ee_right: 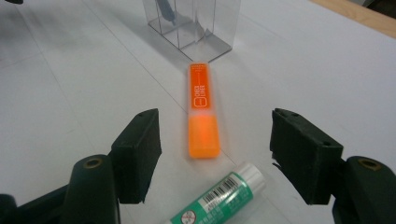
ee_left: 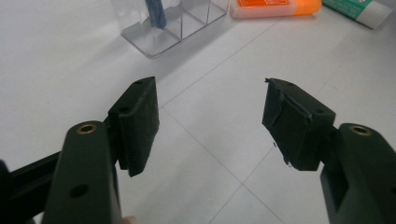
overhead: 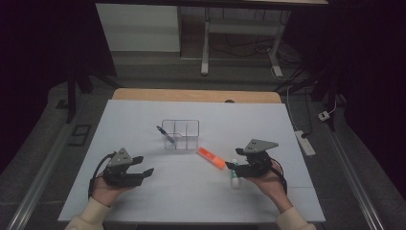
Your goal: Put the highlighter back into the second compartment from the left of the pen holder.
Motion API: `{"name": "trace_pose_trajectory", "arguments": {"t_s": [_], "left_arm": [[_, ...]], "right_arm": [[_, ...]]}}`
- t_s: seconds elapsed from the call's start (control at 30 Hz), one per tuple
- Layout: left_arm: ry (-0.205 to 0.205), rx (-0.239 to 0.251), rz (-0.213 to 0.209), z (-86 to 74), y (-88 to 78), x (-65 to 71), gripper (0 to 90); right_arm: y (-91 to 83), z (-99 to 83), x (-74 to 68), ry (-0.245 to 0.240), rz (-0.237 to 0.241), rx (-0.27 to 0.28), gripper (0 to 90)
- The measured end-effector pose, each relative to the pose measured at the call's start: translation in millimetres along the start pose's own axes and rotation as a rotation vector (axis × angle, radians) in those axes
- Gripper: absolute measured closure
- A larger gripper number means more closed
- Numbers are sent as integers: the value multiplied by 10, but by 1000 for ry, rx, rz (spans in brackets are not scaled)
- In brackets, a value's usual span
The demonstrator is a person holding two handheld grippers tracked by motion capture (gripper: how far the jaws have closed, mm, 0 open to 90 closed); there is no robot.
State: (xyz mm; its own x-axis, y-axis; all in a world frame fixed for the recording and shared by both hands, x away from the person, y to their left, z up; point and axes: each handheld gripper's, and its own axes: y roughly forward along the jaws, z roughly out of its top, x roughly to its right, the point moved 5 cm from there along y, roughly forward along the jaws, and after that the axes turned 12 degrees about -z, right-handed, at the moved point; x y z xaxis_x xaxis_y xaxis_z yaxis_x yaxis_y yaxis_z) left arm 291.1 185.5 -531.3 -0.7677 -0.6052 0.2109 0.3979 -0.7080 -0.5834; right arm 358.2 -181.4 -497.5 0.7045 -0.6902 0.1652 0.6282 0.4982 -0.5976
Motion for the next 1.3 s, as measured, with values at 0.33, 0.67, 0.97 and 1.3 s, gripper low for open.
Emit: {"name": "trace_pose_trajectory", "arguments": {"t_s": [0.33, 0.67, 0.97, 1.3], "left_arm": [[3, -4, -2, 3, 8, 12, 355], [6, -2, -6, 3, 7, 16, 353], [9, -10, -9, 2, 23, 27, 351], [7, -1, 0, 1, 6, 8, 344]], "right_arm": [[237, 153, -51, -5, 28, -57, 323], [505, 218, -76, -34, 22, -148, 319], [727, 170, -145, -72, 36, -246, 313], [885, 93, -207, -107, 26, -337, 354]]}}
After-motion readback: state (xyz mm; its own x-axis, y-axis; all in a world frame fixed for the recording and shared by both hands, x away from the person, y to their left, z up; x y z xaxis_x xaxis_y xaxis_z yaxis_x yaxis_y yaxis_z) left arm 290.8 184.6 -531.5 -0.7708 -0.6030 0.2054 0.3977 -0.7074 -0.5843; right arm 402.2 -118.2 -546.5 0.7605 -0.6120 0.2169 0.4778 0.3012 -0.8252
